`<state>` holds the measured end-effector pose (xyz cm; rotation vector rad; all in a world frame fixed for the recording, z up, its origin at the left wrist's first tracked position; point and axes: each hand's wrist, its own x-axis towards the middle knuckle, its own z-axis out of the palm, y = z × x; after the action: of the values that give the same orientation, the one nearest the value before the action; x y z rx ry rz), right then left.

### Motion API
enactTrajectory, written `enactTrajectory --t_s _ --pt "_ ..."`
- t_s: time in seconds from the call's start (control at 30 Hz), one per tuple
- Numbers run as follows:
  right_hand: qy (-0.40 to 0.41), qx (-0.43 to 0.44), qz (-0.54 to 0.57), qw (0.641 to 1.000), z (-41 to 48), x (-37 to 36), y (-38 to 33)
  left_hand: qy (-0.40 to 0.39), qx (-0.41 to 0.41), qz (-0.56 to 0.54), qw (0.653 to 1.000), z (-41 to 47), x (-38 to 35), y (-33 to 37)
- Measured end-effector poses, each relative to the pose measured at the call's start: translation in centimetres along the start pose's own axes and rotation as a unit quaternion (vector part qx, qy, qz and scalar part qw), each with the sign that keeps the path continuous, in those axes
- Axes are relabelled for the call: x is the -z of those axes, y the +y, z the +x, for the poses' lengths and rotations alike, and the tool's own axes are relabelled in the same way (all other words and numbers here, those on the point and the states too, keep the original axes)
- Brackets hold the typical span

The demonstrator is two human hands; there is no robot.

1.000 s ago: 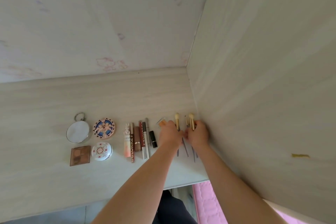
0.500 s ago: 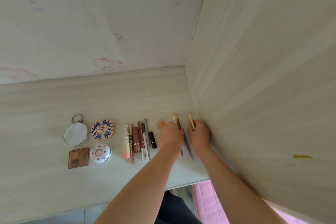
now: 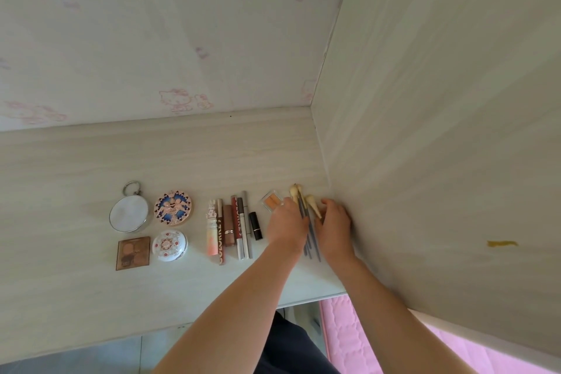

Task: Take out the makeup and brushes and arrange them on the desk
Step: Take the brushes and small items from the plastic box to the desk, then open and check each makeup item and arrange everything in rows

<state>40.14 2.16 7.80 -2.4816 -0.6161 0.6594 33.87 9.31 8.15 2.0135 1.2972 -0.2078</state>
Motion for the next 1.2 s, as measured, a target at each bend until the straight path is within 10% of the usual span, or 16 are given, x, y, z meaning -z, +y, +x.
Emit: enactTrajectory --t_s 1.2 --pt "-0.063 0.322 -0.195 0.924 -5.9 -5.3 -12.2 0.309 -0.136 0.061 0.939 -4.7 11.3 -17.6"
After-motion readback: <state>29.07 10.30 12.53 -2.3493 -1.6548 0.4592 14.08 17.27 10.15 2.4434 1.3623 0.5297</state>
